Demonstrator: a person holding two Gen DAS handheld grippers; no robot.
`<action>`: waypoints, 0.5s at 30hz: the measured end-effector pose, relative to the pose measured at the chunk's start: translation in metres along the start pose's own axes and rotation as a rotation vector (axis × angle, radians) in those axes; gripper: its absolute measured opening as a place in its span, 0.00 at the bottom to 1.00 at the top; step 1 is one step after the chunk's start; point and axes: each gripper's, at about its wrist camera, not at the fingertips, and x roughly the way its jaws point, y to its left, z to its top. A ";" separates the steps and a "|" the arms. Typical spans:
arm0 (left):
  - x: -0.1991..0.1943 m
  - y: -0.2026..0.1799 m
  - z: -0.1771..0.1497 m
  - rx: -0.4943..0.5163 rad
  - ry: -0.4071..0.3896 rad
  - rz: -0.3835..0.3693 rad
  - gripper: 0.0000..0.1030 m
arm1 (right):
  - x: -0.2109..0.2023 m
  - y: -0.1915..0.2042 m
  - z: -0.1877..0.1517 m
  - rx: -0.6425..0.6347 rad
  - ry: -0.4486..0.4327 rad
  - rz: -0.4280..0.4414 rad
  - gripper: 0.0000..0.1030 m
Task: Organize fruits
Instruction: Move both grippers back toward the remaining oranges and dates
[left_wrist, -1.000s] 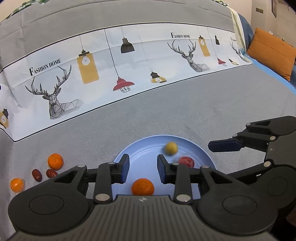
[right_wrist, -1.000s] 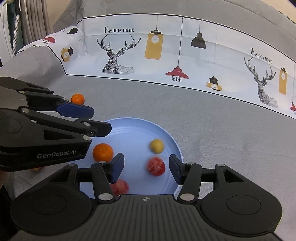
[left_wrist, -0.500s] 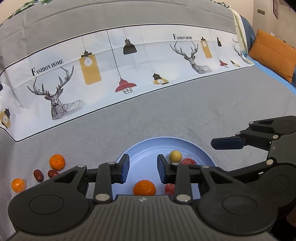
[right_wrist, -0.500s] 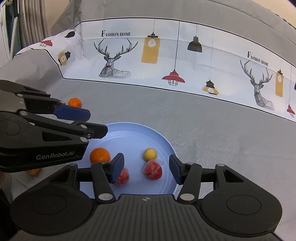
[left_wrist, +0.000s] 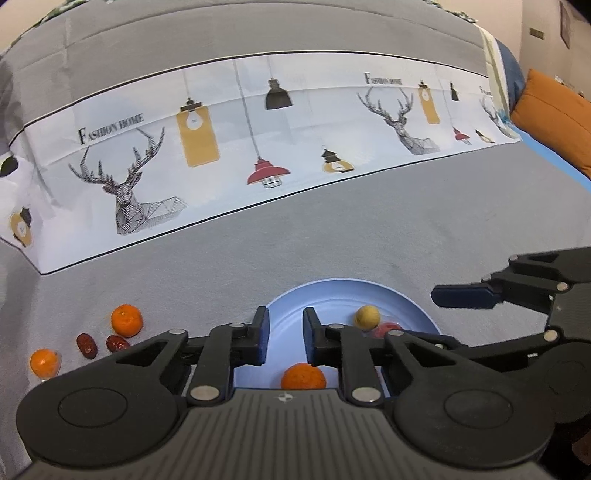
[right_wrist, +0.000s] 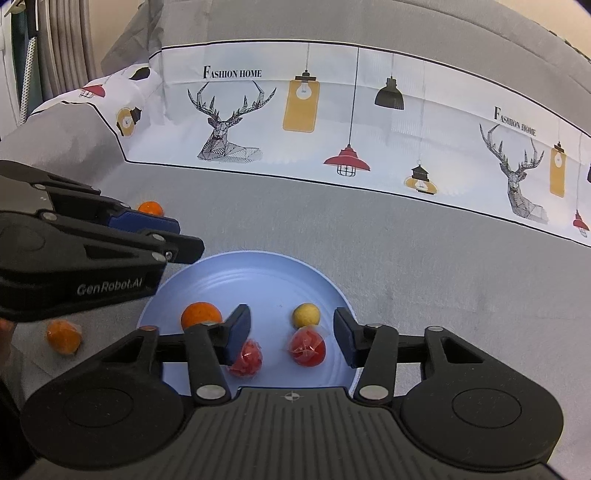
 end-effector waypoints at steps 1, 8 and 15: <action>0.000 0.002 0.001 -0.009 0.000 0.004 0.18 | 0.000 0.001 0.000 0.000 -0.002 0.002 0.40; -0.002 0.020 0.006 -0.081 -0.010 0.032 0.17 | 0.001 0.005 0.005 0.003 -0.018 0.023 0.23; -0.009 0.035 0.014 -0.089 -0.061 0.089 0.17 | 0.001 0.013 0.010 -0.001 -0.048 0.056 0.21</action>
